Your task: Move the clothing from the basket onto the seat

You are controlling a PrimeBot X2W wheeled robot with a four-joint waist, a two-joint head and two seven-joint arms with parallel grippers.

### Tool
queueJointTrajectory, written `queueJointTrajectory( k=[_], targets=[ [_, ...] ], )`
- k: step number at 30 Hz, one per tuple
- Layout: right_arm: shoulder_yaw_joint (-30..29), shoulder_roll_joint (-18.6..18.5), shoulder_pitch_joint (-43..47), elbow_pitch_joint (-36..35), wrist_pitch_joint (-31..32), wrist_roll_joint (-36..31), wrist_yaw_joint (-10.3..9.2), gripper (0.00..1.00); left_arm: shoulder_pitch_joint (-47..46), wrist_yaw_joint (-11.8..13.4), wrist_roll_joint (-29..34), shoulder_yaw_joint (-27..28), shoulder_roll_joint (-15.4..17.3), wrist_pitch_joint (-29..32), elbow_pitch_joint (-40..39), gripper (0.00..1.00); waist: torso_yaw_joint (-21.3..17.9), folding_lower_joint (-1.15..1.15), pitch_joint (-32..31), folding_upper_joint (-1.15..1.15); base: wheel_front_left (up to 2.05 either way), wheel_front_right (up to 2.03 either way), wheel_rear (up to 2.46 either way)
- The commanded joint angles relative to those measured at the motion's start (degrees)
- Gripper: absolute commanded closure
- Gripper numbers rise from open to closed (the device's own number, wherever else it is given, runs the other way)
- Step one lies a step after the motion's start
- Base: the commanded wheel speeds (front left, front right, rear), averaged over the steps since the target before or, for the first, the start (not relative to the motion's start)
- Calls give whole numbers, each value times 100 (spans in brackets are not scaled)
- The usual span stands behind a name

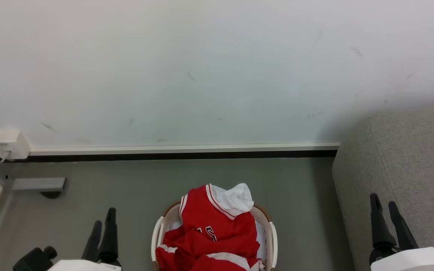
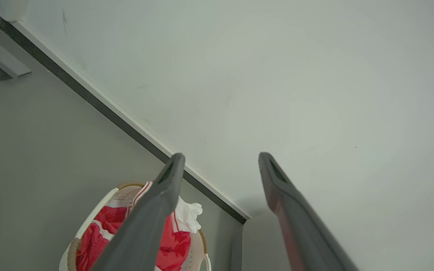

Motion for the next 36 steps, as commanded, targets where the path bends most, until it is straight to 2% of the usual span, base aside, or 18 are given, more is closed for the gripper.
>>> queueJointTrajectory(
  k=[1, 21, 36],
  targets=[
    [31, -77, -91, -71, -58, -250, -4, 0, -21, 2, 291, -18, 55, -58, -107, 0, -3, 0, 2, 0, 0, 0, 0],
    [271, -138, -139, 157, -397, -1773, -6, 0, 138, 81, 1992, -224, 112, -397, -199, 0, -14, 0, 37, 0, 0, 0, 0],
    [167, -88, -81, 293, -605, -2516, -8, 0, 203, 199, 2852, -423, 265, -604, -284, 0, 1, 0, 49, 0, 0, 0, 0]
  ],
)
